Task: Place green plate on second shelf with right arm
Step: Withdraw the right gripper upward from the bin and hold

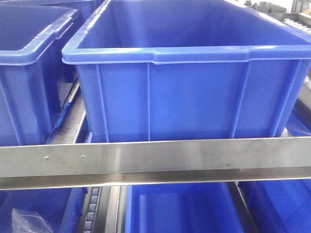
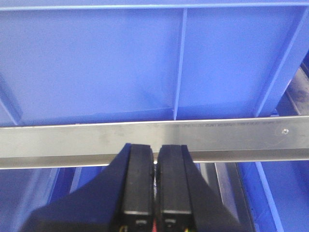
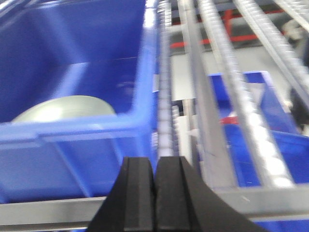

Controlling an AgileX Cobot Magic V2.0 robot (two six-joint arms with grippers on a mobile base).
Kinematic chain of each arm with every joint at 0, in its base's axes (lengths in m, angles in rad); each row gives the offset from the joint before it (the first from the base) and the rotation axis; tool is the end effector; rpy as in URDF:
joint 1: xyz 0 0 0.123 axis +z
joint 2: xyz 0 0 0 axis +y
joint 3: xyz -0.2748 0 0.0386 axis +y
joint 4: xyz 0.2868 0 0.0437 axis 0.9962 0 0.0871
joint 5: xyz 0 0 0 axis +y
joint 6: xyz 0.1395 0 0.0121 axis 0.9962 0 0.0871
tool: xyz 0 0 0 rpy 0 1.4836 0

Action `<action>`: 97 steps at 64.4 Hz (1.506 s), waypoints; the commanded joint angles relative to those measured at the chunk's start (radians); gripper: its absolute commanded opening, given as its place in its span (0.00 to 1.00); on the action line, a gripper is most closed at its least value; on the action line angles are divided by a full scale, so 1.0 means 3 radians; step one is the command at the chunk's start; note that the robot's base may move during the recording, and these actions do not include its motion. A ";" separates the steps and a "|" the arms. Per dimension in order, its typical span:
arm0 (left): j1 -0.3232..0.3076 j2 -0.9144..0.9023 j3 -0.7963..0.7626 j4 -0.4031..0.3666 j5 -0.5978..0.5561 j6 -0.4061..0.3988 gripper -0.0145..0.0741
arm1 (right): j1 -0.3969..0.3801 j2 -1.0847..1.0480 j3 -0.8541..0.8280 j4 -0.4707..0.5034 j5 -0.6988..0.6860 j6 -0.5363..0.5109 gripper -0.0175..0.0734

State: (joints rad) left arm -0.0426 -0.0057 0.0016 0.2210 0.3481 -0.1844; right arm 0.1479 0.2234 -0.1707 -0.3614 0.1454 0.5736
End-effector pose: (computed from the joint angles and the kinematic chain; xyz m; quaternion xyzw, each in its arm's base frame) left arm 0.1472 0.0042 0.1704 0.0032 0.7892 0.0237 0.6137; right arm 0.1676 0.0177 0.2358 0.0423 0.7409 0.1024 0.6625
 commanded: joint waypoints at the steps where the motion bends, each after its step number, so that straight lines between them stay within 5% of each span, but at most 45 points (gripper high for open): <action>1: 0.0002 -0.0077 0.0139 0.0003 -0.0209 -0.0016 0.30 | -0.0088 -0.0253 0.0114 -0.0066 -0.0237 -0.0015 0.25; 20: 0.0002 -0.0077 0.0139 0.0003 -0.0209 -0.0016 0.30 | -0.0112 -0.0836 0.0652 -0.0063 -0.0308 -0.0015 0.25; 61: 0.0002 -0.0072 0.0139 0.0003 -0.0209 -0.0016 0.30 | -0.0112 -0.0840 0.0654 -0.0008 -0.0339 -0.0033 0.25; 79: 0.0002 -0.0072 0.0139 0.0003 -0.0209 -0.0016 0.30 | -0.0112 -0.0840 0.0654 0.1245 -0.0320 -0.1489 0.25; 97: 0.0002 -0.0072 0.0139 0.0003 -0.0209 -0.0016 0.30 | -0.0116 -0.0840 0.0654 0.1329 -0.0317 -0.1585 0.25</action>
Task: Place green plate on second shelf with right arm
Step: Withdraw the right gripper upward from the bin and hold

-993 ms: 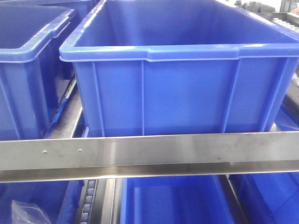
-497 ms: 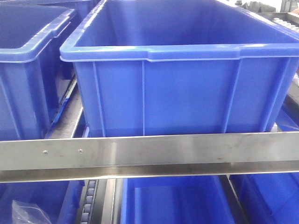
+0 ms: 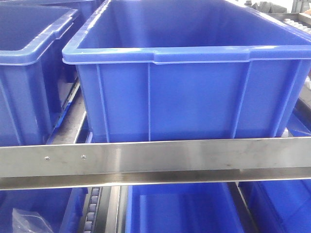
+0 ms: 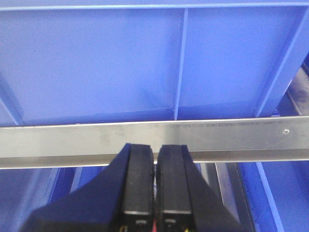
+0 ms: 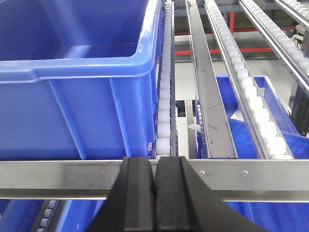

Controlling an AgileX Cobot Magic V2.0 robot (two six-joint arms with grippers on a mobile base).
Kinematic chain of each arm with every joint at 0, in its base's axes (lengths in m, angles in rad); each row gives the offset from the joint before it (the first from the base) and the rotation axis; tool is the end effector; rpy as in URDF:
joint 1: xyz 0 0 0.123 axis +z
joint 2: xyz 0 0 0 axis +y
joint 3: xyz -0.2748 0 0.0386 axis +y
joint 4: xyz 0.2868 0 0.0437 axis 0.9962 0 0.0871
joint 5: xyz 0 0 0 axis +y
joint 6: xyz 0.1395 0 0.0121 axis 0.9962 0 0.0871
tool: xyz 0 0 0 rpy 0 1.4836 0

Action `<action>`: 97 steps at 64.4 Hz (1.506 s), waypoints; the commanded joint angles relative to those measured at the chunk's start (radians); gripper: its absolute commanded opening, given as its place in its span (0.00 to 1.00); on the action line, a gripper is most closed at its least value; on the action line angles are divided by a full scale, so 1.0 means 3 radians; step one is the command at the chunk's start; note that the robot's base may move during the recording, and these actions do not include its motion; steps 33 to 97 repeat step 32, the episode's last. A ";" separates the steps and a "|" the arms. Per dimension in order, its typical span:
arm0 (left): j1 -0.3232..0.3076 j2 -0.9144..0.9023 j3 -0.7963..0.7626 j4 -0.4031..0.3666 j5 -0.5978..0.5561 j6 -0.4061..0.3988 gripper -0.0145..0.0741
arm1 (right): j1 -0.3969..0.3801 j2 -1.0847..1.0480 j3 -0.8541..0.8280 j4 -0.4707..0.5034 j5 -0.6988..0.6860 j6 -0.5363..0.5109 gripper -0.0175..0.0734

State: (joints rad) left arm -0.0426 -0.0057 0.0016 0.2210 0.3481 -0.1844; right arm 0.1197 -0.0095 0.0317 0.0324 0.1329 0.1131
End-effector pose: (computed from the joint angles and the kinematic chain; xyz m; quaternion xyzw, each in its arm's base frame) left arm 0.1472 0.0042 0.1704 0.0032 0.7892 0.0237 0.6137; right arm 0.1511 0.0188 0.1867 0.0079 0.7306 0.0917 0.6765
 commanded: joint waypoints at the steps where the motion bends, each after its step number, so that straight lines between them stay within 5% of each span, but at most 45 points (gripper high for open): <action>1: 0.0002 -0.0072 0.0139 0.0003 -0.0209 -0.0016 0.30 | -0.0022 -0.0064 -0.0021 0.0017 -0.0276 -0.0050 0.25; 97: 0.0002 -0.0072 0.0139 0.0003 -0.0209 -0.0016 0.30 | -0.0022 -0.0064 -0.0021 0.0017 -0.0276 -0.0050 0.25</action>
